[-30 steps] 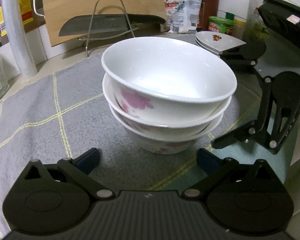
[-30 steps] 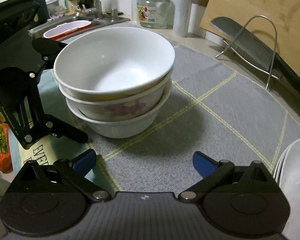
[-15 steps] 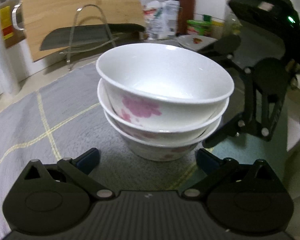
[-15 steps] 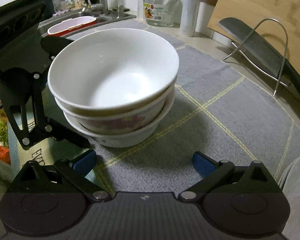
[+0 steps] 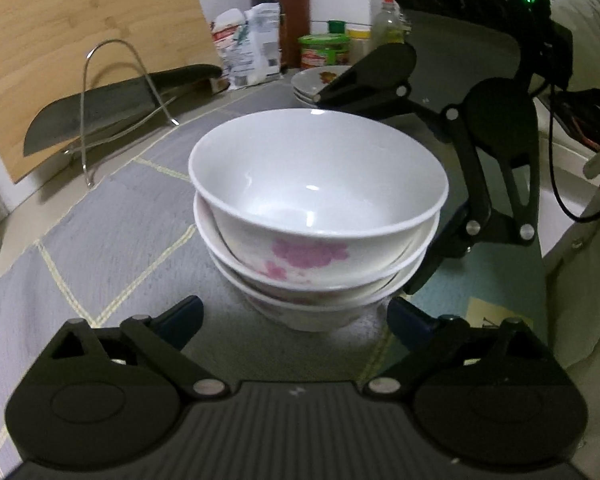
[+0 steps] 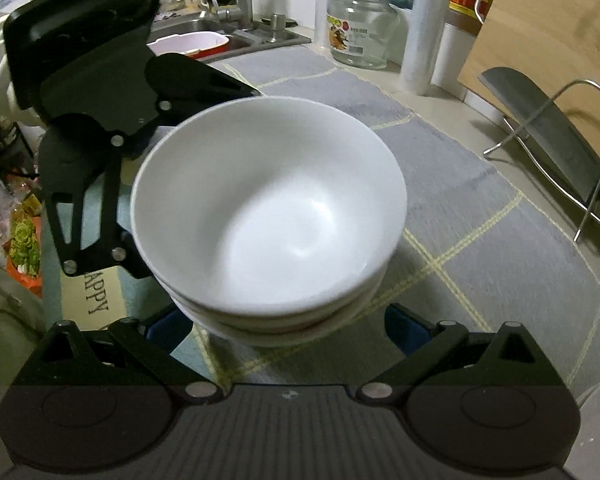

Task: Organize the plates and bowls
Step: 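Grip the three-bowl stack from opposite sides with the left and right tools, then lift the bowl stack and carry it over the white plate stack with both tools, then lower the bowl stack onto the white plates with both tools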

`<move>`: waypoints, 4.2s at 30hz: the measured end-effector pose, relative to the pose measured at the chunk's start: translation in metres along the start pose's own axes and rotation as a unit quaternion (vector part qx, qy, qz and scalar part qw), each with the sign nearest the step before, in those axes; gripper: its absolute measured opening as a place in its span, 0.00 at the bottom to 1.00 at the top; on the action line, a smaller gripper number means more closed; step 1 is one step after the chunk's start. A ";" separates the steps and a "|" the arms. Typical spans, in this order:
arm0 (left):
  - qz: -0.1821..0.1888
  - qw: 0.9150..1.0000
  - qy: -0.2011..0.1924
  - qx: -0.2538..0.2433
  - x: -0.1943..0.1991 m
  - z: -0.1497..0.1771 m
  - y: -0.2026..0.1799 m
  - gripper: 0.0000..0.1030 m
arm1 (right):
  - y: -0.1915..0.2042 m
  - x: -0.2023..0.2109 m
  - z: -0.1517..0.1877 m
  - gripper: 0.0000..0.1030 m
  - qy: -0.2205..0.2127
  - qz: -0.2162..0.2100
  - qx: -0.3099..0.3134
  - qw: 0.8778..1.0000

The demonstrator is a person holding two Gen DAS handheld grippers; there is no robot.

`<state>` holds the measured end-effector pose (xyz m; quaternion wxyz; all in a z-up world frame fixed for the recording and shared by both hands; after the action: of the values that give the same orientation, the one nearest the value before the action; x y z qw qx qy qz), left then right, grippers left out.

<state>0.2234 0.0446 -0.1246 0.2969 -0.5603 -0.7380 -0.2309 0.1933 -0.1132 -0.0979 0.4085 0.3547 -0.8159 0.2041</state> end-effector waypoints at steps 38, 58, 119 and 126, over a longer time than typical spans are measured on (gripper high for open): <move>0.095 0.993 0.038 -0.057 -0.011 -0.019 0.017 0.81 | 0.002 -0.003 -0.011 0.82 0.037 -0.032 0.032 0.998; 0.085 0.993 0.048 -0.060 -0.013 -0.025 0.009 0.82 | 0.003 -0.001 -0.007 0.82 0.027 -0.031 0.024 0.999; 0.061 0.992 -0.001 -0.110 -0.145 -0.208 -0.059 0.82 | -0.156 0.142 0.114 0.82 0.034 0.032 0.041 0.998; 0.067 0.992 0.002 -0.109 -0.158 -0.211 -0.055 0.82 | -0.166 0.139 0.121 0.82 0.043 0.032 0.036 0.998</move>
<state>0.2391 -0.2213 -0.0840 0.2503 -0.6367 -0.6689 -0.2908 0.1960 -0.3559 -0.0482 0.4236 0.3335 -0.8006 0.2617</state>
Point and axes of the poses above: each gripper's, at about its wrist camera, not at the fingertips, and x roughly against the way its jaws point, y to its left, z to its underside, the point moved 2 cm from there along -x, roughly the way its jaws point, and after that the axes turned 3 degrees about z, right-handed, at the moved point
